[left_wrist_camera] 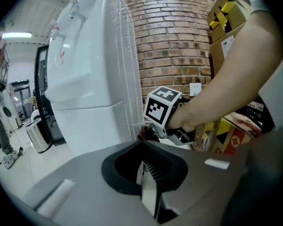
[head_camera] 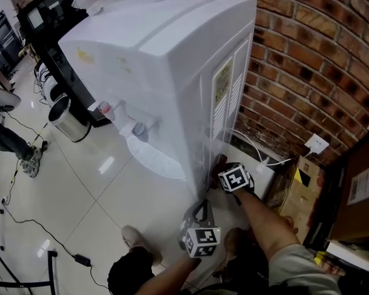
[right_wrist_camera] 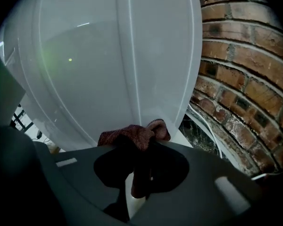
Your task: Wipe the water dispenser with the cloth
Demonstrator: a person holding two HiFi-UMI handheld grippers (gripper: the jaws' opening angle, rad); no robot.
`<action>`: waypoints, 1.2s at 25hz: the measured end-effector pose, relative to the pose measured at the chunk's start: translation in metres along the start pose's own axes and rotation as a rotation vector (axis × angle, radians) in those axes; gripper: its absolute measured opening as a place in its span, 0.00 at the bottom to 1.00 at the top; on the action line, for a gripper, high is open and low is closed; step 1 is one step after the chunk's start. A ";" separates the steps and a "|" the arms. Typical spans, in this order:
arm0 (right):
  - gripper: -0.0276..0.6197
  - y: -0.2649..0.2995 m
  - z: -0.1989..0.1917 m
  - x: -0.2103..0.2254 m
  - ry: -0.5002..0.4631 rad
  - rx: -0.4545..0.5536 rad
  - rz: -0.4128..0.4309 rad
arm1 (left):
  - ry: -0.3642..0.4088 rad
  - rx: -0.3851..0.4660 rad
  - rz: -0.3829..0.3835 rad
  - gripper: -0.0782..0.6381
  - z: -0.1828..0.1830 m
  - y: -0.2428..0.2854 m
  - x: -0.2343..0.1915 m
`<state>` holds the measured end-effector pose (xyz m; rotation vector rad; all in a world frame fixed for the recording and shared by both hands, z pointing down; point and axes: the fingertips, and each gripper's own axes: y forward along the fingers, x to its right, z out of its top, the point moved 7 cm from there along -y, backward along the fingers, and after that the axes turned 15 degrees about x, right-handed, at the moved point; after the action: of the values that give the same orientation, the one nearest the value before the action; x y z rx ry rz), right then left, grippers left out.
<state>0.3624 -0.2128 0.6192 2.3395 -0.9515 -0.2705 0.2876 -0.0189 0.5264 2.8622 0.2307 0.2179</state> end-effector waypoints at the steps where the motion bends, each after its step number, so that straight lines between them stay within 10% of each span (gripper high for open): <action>1: 0.16 -0.002 0.001 0.001 -0.004 0.002 -0.002 | -0.003 0.004 -0.002 0.11 0.002 0.000 0.001; 13: 0.16 -0.070 0.064 0.003 0.029 0.207 0.033 | -0.043 0.094 -0.026 0.11 0.063 -0.018 -0.001; 30: 0.16 -0.335 0.350 0.033 -0.235 0.982 -0.103 | 0.031 0.466 -0.040 0.11 0.285 -0.066 -0.025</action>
<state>0.4401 -0.2021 0.1397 3.3081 -1.2673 -0.1237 0.3017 -0.0304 0.2337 3.3118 0.3904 0.2248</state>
